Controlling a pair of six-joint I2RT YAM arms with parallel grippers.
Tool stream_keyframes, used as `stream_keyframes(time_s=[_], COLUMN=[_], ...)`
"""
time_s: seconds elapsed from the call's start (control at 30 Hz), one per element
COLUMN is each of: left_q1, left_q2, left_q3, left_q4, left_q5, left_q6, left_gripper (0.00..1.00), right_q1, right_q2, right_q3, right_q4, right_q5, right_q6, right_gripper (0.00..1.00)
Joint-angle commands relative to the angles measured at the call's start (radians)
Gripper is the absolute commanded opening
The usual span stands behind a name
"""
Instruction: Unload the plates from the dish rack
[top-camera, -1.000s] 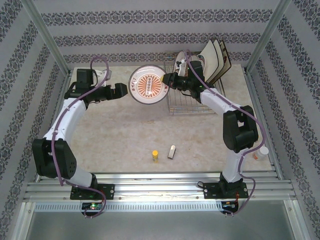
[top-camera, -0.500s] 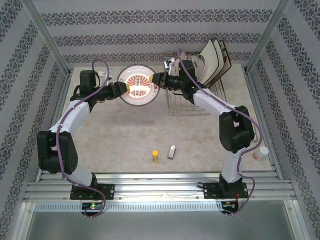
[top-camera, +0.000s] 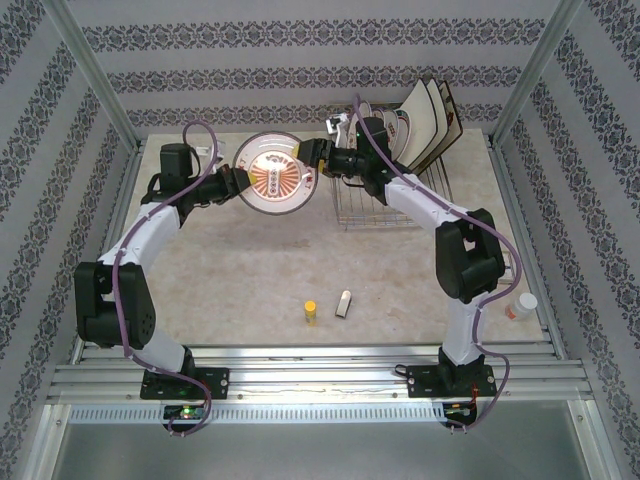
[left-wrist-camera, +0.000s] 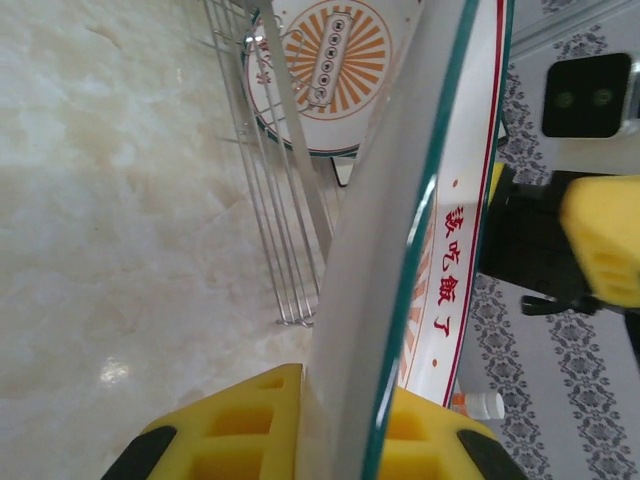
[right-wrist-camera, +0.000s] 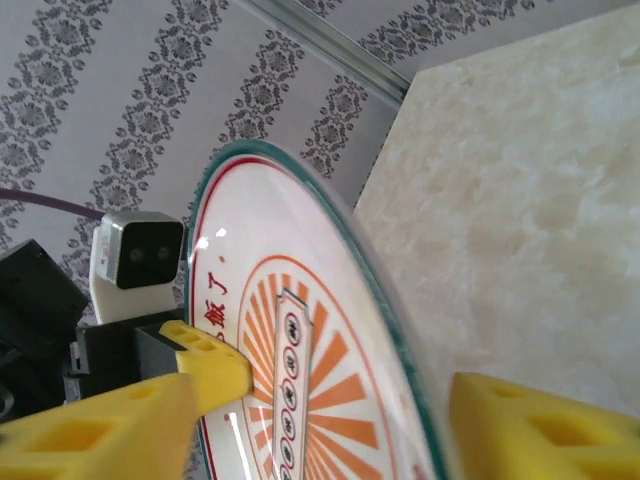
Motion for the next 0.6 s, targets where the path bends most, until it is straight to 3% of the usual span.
stream_keyframes(time_s=[0.0, 0.03, 0.13, 0.33, 0.43, 0.57], left_q1=[0.022, 0.03, 0.06, 0.137, 0.162, 0.222], left_q2=[-0.016, -0.021, -0.036, -0.042, -0.031, 0.027], left_q3=[-0.017, -0.018, -0.042, -0.127, -0.139, -0.153], left_q4=[0.105, 0.105, 0.153, 0.349, 0.372, 0.446], left_q5=[-0.048, -0.065, -0.136, -0.261, -0.339, -0.384], left_q6=[-0.022, -0.025, -0.065, -0.213, -0.214, -0.263], left_gripper=[0.0, 0.0, 0.0, 0.0, 0.0, 0.0], right_q1=[-0.034, -0.045, -0.078, -0.091, -0.098, -0.105], right_q2=[-0.039, -0.048, -0.081, -0.104, -0.131, -0.181], right_q3=[0.053, 0.068, 0.158, 0.327, 0.321, 0.265], right_q4=[-0.097, -0.144, -0.441, -0.931, -1.008, -1.021], right_q5=[0.026, 0.035, 0.149, 0.581, 0.732, 0.795], right_q6=[-0.057, -0.078, -0.249, -0.544, -0.614, -0.643], right_gripper=[0.92, 0.98, 0.98, 0.98, 0.98, 0.98])
